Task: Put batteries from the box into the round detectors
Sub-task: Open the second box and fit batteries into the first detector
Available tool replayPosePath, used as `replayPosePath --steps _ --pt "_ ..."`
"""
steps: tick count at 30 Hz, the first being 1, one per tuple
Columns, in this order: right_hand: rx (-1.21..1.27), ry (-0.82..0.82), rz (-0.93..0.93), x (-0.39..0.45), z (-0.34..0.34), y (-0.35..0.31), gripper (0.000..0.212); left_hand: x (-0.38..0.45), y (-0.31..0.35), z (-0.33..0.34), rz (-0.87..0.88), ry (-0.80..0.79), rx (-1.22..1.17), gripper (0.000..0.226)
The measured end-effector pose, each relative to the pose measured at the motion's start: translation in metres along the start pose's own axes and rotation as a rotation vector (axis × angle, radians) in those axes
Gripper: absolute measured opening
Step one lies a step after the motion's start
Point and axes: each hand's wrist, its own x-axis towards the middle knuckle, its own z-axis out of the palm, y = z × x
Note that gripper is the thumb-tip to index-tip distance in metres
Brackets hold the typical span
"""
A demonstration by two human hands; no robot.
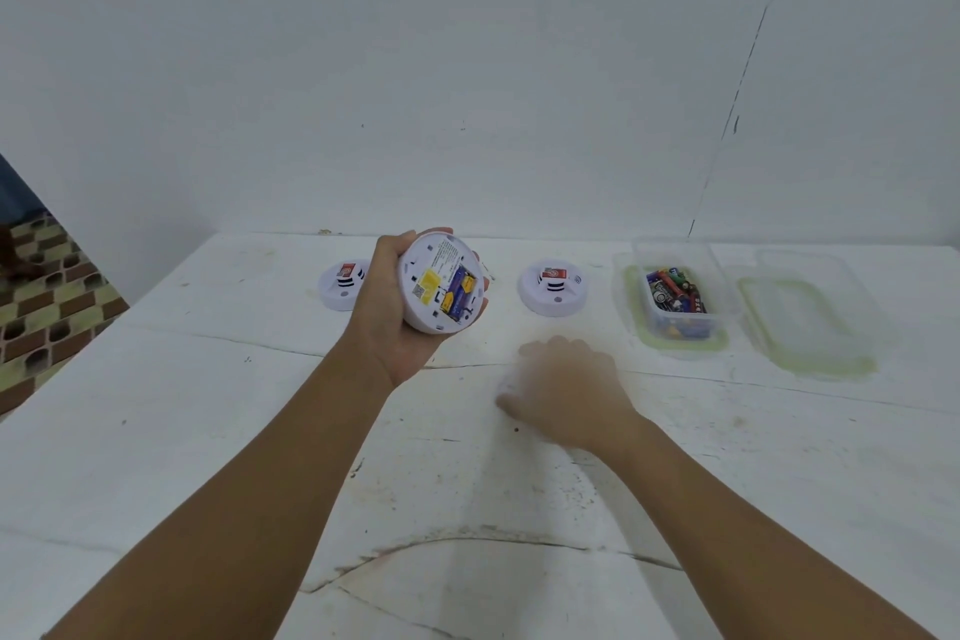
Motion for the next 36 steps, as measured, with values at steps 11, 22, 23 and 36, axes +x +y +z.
replayPosePath --steps 11,22,23,36 --pt "0.724 0.453 -0.103 0.014 -0.034 -0.026 0.023 -0.003 -0.016 0.005 -0.008 0.02 0.105 0.035" --pt "0.759 0.405 -0.141 0.01 -0.033 -0.028 0.037 -0.005 -0.022 0.003 -0.051 -0.012 0.116 0.034" --pt "0.763 0.41 -0.138 0.01 -0.032 -0.028 0.036 -0.005 -0.022 0.003 -0.049 -0.008 0.111 0.034" --pt "0.84 0.435 -0.106 0.011 -0.031 -0.031 0.021 -0.009 -0.024 0.015 -0.026 0.003 0.087 0.033"
